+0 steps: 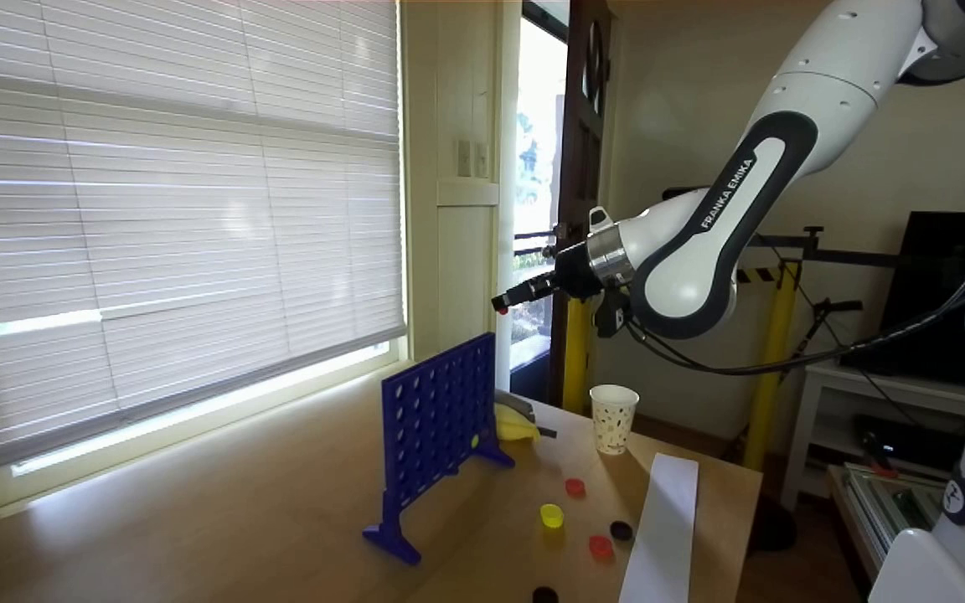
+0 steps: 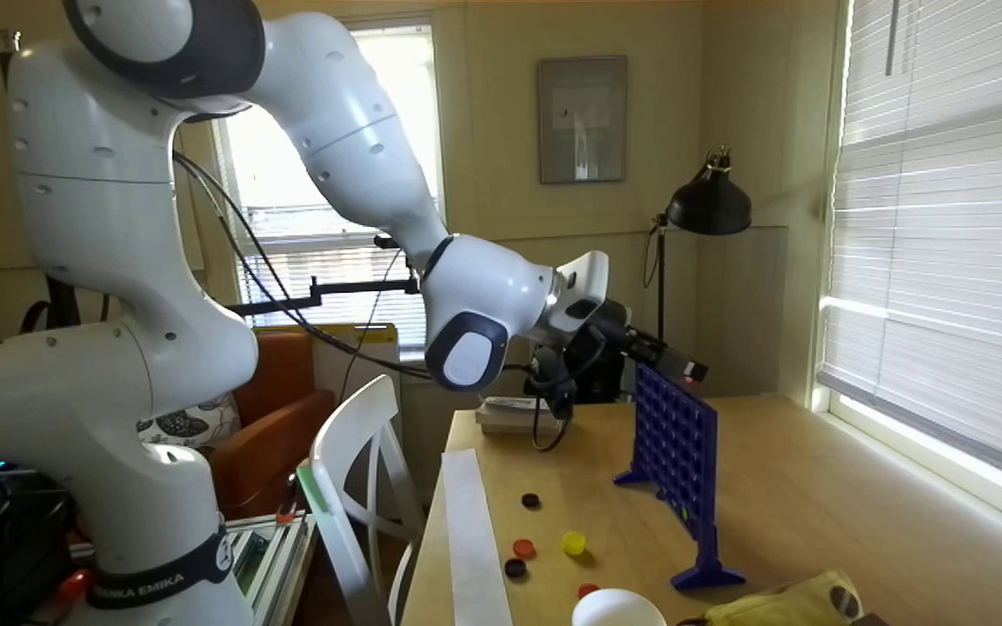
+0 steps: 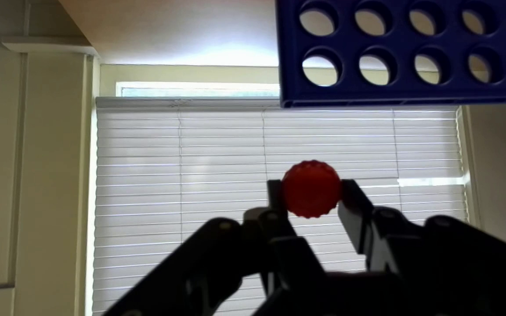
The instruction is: Pick up the orange object and put it in the blue object
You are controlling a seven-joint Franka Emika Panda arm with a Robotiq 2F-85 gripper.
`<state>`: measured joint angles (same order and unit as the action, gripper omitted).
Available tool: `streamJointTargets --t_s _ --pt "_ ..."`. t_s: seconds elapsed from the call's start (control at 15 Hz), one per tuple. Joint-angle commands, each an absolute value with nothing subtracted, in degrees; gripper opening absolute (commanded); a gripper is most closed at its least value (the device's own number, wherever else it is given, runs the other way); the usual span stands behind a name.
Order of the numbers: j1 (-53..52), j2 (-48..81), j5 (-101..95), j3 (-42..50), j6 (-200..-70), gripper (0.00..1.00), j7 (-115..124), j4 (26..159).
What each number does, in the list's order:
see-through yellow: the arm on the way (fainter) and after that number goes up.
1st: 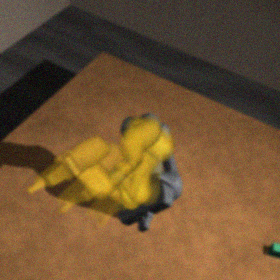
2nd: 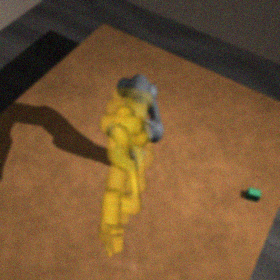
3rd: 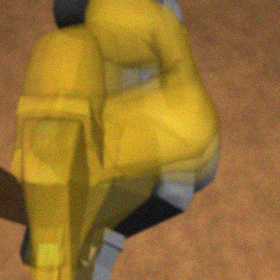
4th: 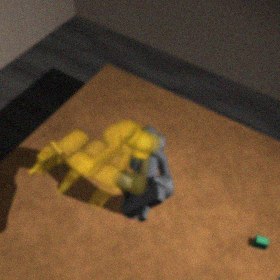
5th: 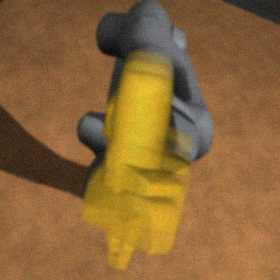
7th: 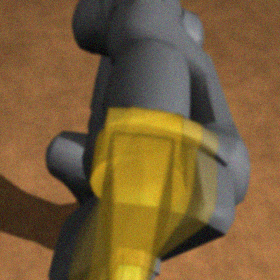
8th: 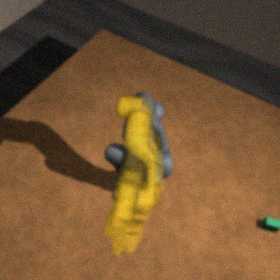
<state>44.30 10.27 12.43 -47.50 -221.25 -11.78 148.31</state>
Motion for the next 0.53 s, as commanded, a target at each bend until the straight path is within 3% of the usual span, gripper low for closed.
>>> streamJointTargets --t_s 0.0,0.07,0.2,0.27,0.33,0.4,0.47 --pt "34.2 7.8 8.9 -36.0 -220.5 0.35 -6.8 148.6" --pt "34.2 7.8 8.9 -36.0 -220.5 0.1 -6.8 148.6" --pt "27.4 9.3 9.5 -29.0 -222.2 0.1 -7.7 147.9" --pt "32.4 10.9 14.0 -35.2 -223.5 0.1 -12.4 147.6" --pt "20.2 10.0 11.7 -22.2 -223.5 0.1 -8.5 147.6" --pt "28.2 11.4 13.8 -31.6 -224.0 0.1 -11.3 147.4" --pt "25.8 11.6 14.1 -29.5 -224.7 0.1 -11.3 147.4"
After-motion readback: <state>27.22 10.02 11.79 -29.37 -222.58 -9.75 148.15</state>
